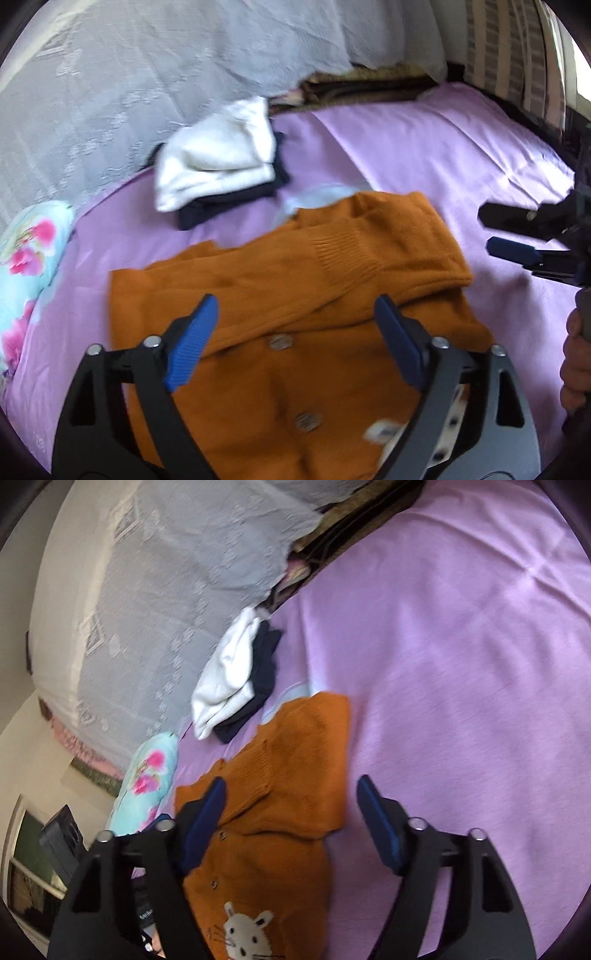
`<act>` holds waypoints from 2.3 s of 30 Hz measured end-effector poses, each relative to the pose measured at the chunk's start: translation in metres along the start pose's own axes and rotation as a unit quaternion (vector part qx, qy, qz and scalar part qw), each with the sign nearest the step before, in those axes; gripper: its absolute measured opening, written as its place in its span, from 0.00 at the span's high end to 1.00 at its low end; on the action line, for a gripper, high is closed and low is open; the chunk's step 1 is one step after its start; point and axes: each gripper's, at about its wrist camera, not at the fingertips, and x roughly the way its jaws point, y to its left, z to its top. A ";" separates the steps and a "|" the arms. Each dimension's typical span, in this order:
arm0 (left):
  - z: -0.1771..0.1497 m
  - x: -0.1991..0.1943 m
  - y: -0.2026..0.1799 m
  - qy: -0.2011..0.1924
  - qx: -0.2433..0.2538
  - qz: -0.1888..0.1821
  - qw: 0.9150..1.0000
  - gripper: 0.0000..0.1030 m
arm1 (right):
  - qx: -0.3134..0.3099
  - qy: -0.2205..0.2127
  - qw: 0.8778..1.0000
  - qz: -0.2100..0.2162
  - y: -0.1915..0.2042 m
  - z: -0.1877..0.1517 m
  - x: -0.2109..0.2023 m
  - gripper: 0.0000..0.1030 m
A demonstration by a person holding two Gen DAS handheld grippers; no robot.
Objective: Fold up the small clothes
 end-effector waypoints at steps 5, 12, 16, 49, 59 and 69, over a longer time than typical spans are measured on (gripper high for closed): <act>-0.011 0.002 0.063 0.019 -0.054 0.052 0.997 0.08 | -0.049 0.030 0.998 0.024 0.044 -0.002 0.029 0.44; -0.021 0.040 0.126 0.075 -0.111 0.078 0.988 0.08 | -0.060 0.066 0.994 -0.060 0.052 0.000 0.089 0.45; -0.043 0.075 0.154 0.130 -0.154 0.068 0.977 0.02 | -0.082 0.066 0.993 -0.059 0.050 -0.006 0.093 0.50; -0.012 0.066 0.223 0.082 -0.249 0.066 0.963 0.02 | -0.162 0.026 0.984 -0.068 0.078 0.007 0.099 0.95; -0.023 0.096 0.187 0.132 -0.175 0.111 0.969 0.02 | -0.159 0.076 0.979 -0.100 0.061 -0.003 0.116 0.92; -0.052 0.067 0.142 0.145 -0.144 0.080 0.976 0.02 | -0.203 0.050 0.969 -0.129 0.071 -0.031 0.083 0.78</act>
